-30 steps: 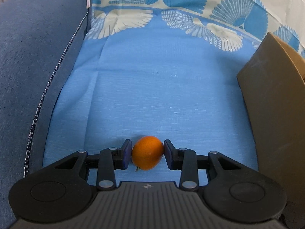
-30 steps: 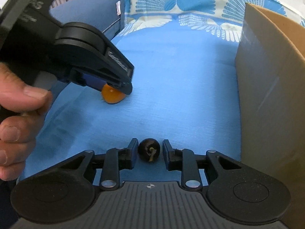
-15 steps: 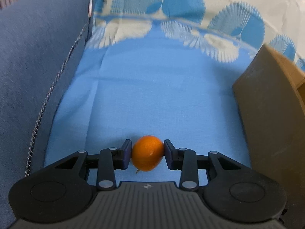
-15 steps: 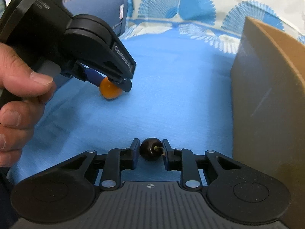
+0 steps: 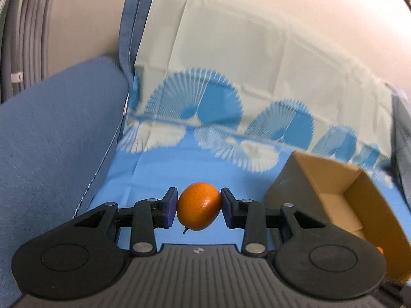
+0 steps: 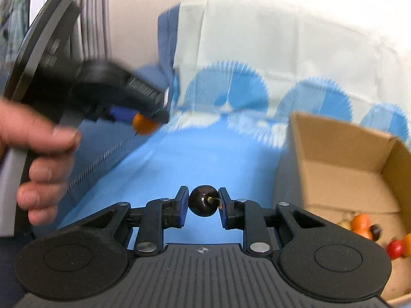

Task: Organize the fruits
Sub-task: 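Carry the cherry and mandarin up over the cardboard box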

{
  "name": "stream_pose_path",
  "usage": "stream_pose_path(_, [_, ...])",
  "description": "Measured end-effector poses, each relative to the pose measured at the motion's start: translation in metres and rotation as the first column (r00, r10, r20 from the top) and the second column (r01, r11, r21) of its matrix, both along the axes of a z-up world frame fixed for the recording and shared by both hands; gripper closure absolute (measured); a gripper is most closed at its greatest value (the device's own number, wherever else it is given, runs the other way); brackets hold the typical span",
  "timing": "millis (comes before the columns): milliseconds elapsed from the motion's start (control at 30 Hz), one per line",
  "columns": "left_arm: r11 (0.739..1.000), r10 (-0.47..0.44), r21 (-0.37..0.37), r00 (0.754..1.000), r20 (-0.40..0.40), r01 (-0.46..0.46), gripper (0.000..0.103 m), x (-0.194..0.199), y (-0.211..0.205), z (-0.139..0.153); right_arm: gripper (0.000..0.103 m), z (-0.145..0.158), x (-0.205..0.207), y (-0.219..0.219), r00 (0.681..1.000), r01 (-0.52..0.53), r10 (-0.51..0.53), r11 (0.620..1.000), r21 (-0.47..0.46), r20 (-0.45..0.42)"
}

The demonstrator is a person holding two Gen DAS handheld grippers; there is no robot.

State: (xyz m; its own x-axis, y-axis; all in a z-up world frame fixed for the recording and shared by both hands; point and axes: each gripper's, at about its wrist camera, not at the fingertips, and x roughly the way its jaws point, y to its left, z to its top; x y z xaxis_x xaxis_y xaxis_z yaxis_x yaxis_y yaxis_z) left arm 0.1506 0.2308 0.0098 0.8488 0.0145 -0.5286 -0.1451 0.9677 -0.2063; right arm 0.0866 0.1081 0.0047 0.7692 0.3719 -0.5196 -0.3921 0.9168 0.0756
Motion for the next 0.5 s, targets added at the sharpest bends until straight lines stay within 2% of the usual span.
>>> stream_pose_path(233, [0.999,-0.05,-0.012,0.996,0.077,0.051,0.063,-0.028,-0.02,0.018,0.077,0.053,-0.019,-0.07,0.983,0.032,-0.047,0.996,0.086,0.18])
stream_pose_path(333, [0.996,-0.089,0.001,0.991,0.1,0.089,0.063,-0.037,-0.035,0.019,0.077,0.065,-0.02,-0.109,0.968,0.048,-0.073,0.993,0.107,0.238])
stream_pose_path(500, [0.989,-0.148,0.027,0.981,0.121,0.146,0.062,-0.045,-0.059,0.017,0.077,0.077,-0.017,-0.184,0.952,0.143,-0.198,0.962,0.231,0.235])
